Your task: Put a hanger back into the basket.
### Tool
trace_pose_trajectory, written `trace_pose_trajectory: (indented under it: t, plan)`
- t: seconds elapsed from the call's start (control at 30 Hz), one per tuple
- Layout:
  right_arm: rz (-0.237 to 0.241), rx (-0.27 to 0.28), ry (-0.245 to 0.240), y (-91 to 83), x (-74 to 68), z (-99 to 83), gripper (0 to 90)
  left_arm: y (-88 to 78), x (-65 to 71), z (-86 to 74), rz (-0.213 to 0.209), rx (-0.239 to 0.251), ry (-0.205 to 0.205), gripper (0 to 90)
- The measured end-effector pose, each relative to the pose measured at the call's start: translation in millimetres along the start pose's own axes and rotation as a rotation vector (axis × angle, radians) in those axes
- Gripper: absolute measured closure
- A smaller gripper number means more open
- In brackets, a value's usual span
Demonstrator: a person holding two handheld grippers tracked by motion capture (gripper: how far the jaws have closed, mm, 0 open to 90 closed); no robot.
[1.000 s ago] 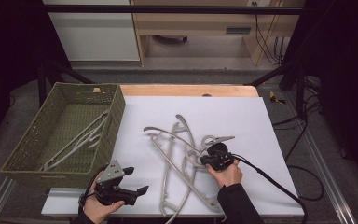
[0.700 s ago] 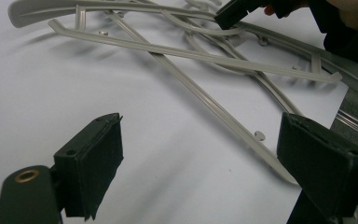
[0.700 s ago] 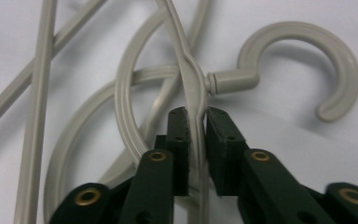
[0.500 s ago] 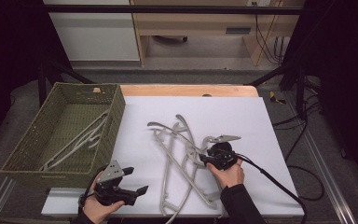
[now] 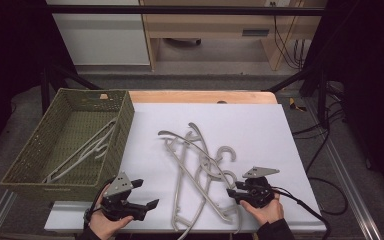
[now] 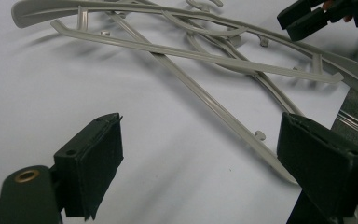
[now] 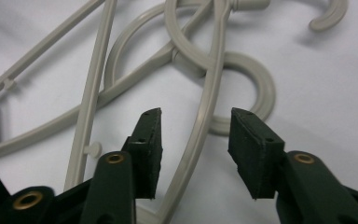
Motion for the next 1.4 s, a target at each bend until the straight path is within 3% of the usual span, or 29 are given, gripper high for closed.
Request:
trace_pose_trajectory:
  t: [0.2, 0.27, 0.33, 0.4, 0.67, 0.8, 0.9, 1.07, 1.23, 1.4]
  plan:
    - [0.006, -0.056, 0.036, 6.5, -3.2, -5.7, 67.3, -0.3, 0.1, -0.2, 0.000, 0.003, -0.001, 13.9]
    - [-0.003, -0.059, 0.034, 6.9, -2.9, -6.7, 73.8, 0.2, -0.1, -0.5, 0.000, -0.002, -0.001, 13.9]
    - [0.008, -0.054, 0.082, 5.8, -3.5, -6.1, 76.4, 0.3, -0.1, -0.5, 0.000, -0.001, -0.002, 13.9]
    - [0.016, -0.043, 0.086, 4.5, -2.6, -6.3, 78.2, 0.4, 0.3, -0.5, 0.001, -0.001, -0.001, 13.9]
    - [0.048, -0.032, 0.138, 4.6, -9.2, -8.7, 79.7, 1.1, 2.1, -0.2, 0.000, 0.000, -0.001, 13.9]
    - [0.077, -0.031, 0.132, 6.6, -11.6, -10.5, 72.5, 2.0, 6.6, 4.1, -0.008, 0.010, -0.002, 14.1]
    - [0.062, 0.025, 0.086, 2.0, -8.6, -8.0, 60.4, 3.3, 13.0, 12.9, -0.024, 0.026, -0.002, 14.3]
    - [0.011, 0.158, 0.023, -20.9, 4.0, 1.7, 47.0, 17.5, 31.6, 36.6, -0.050, 0.033, 0.011, 15.2]
    - [0.000, 0.268, -0.016, -36.9, 21.7, 12.6, 36.1, 47.0, 55.1, 63.8, -0.067, 0.024, 0.034, 15.4]
    - [-0.012, 0.342, -0.021, -47.4, 33.3, 20.1, 29.7, 83.6, 74.6, 76.1, -0.081, -0.025, 0.040, 15.5]
Point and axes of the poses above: each handheld gripper's, and its own axes: y roughly forward along the jaws, z roughly out of its top, x roughly to its right, the point moved 1 cm from there along y, roughly forward along the jaws, and after that the axes turned 1 degree about y, right-handed, at the moved point
